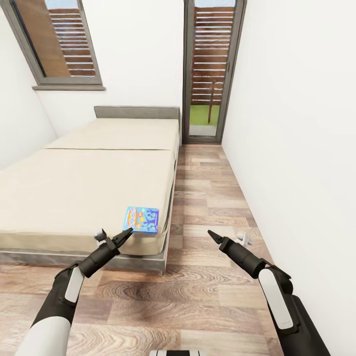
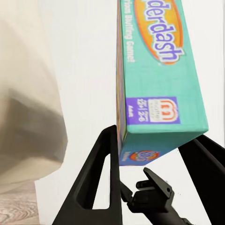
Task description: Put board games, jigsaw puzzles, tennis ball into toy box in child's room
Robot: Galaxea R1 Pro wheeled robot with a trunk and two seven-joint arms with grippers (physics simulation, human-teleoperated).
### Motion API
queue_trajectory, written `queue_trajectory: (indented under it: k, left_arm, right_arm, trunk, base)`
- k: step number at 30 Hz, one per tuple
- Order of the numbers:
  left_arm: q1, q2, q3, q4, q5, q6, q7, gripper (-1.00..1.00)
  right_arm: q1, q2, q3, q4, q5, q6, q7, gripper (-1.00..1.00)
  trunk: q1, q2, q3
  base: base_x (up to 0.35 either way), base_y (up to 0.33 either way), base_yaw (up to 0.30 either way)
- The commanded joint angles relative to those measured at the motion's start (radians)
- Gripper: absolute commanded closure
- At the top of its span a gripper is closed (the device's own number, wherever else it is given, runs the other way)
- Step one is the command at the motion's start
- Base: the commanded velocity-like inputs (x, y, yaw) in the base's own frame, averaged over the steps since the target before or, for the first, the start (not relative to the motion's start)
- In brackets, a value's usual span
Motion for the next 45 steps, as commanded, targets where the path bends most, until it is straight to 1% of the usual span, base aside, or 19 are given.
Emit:
queue_trajectory:
  k: [1, 4, 8, 11, 12, 14, 16, 18, 21, 22, 23, 26, 29, 32, 33, 36, 39, 41, 45]
  left_arm:
    - [-0.001, 0.0, 0.002, -0.001, -0.002, 0.011, -0.002, 1.0]
    - [-0.004, 0.006, 0.0, -0.002, -0.006, 0.033, -0.001, 1.0]
    - [-0.007, 0.037, -0.001, -0.003, -0.01, 0.082, 0.001, 1.0]
    - [-0.009, 0.085, -0.012, -0.004, -0.012, 0.146, 0.001, 1.0]
    - [-0.01, 0.093, -0.017, -0.005, -0.012, 0.158, 0.001, 1.0]
    - [-0.011, 0.124, -0.04, -0.022, -0.012, 0.211, 0.001, 1.0]
    - [-0.011, 0.139, -0.055, -0.04, -0.012, 0.236, 0.003, 1.0]
    - [-0.011, 0.164, -0.084, -0.069, -0.013, 0.272, 0.007, 1.0]
    - [-0.011, 0.198, -0.102, -0.087, -0.013, 0.3, 0.008, 1.0]
    - [-0.012, 0.219, -0.109, -0.091, -0.013, 0.318, 0.008, 1.0]
    - [-0.012, 0.231, -0.113, -0.093, -0.012, 0.325, 0.008, 1.0]
    - [-0.012, 0.313, -0.126, -0.096, -0.006, 0.349, 0.0, 1.0]
    - [-0.012, 0.362, -0.13, -0.098, -0.003, 0.356, -0.026, 1.0]
    - [-0.012, 0.423, -0.153, -0.098, -0.009, 0.357, -0.154, 1.0]
    - [-0.012, 0.43, -0.161, -0.098, -0.01, 0.357, -0.178, 1.0]
    - [0.006, 0.447, -0.178, -0.081, -0.031, 0.337, -0.194, 1.0]
    - [0.023, 0.447, -0.196, -0.076, -0.04, 0.317, -0.21, 1.0]
    - [0.027, 0.436, -0.204, -0.078, -0.031, 0.322, -0.201, 1.0]
    - [0.037, 0.416, -0.182, -0.08, -0.026, 0.327, -0.179, 1.0]
  right_arm:
    - [-0.001, 0.001, -0.003, 0.0, -0.003, 0.008, 0.003, -1.0]
    - [-0.001, 0.0, -0.005, 0.0, -0.003, 0.008, 0.003, -1.0]
    - [-0.001, -0.001, -0.007, 0.0, -0.003, 0.008, 0.003, -1.0]
    - [-0.001, -0.001, -0.008, 0.001, -0.003, 0.008, 0.003, -1.0]
    - [-0.001, -0.001, -0.008, 0.002, -0.003, 0.008, 0.003, -1.0]
    - [-0.001, -0.003, -0.009, 0.009, -0.003, 0.008, 0.003, -1.0]
    - [-0.001, -0.003, -0.01, 0.011, -0.003, 0.008, 0.003, -1.0]
    - [-0.001, -0.003, -0.01, 0.016, -0.003, 0.008, 0.003, -1.0]
    - [-0.001, -0.001, -0.01, 0.019, -0.003, 0.008, 0.003, -1.0]
    - [-0.001, -0.001, -0.009, 0.02, -0.003, 0.007, 0.003, -1.0]
    - [-0.001, 0.0, -0.009, 0.02, -0.003, 0.007, 0.003, -1.0]
    - [-0.001, -0.001, -0.009, 0.02, -0.002, 0.008, 0.003, -1.0]
    - [-0.001, 0.0, -0.007, 0.012, -0.001, 0.008, 0.008, -1.0]
    - [-0.001, 0.007, -0.002, 0.031, -0.003, 0.002, 0.025, -1.0]
    - [-0.001, 0.01, -0.001, 0.04, -0.003, -0.001, 0.027, -1.0]
    - [-0.001, 0.027, 0.0, 0.057, 0.008, -0.018, 0.035, -1.0]
    - [-0.001, 0.039, 0.0, 0.074, 0.008, -0.022, 0.032, -1.0]
    - [-0.001, 0.039, -0.001, 0.072, 0.008, -0.018, 0.028, -1.0]
    - [-0.001, 0.044, 0.005, 0.09, 0.01, -0.02, 0.023, -1.0]
  trunk:
    - [-0.001, 0.0, 0.003]
    - [-0.002, 0.001, 0.015]
    - [-0.004, 0.002, 0.03]
    - [-0.005, 0.002, 0.042]
    - [-0.006, 0.003, 0.046]
    - [-0.006, 0.003, 0.05]
    - [-0.006, 0.003, 0.05]
    - [-0.006, 0.003, 0.05]
    - [-0.006, 0.003, 0.05]
    - [-0.006, 0.003, 0.05]
    - [-0.006, 0.003, 0.053]
    - [-0.008, 0.004, 0.065]
    - [-0.009, 0.004, 0.077]
    - [-0.01, 0.005, 0.088]
    - [-0.011, 0.005, 0.092]
    - [-0.011, 0.005, 0.092]
    - [-0.011, 0.005, 0.092]
    - [-0.011, 0.005, 0.092]
    - [-0.011, 0.005, 0.092]
  base:
    - [0.0, 0.0, 0.0]
    - [0.0, 0.0, 0.0]
    - [0.0, 0.0, 0.0]
    - [0.0, 0.0, 0.0]
    - [0.0, 0.0, 0.0]
    - [0.0, 0.0, 0.0]
    - [0.0, 0.0, 0.0]
    - [0.0, 0.0, 0.0]
    - [0.0, 0.0, 0.0]
    - [0.0, 0.0, 0.0]
    - [0.0, 0.0, 0.0]
    - [0.0, 0.0, 0.0]
    - [0.0, 0.0, 0.0]
    - [0.0, 0.0, 0.0]
    - [0.0, 0.0, 0.0]
    - [0.0, 0.0, 0.0]
    - [0.0, 0.0, 0.0]
    - [0.0, 0.0, 0.0]
    - [0.0, 0.0, 0.0]
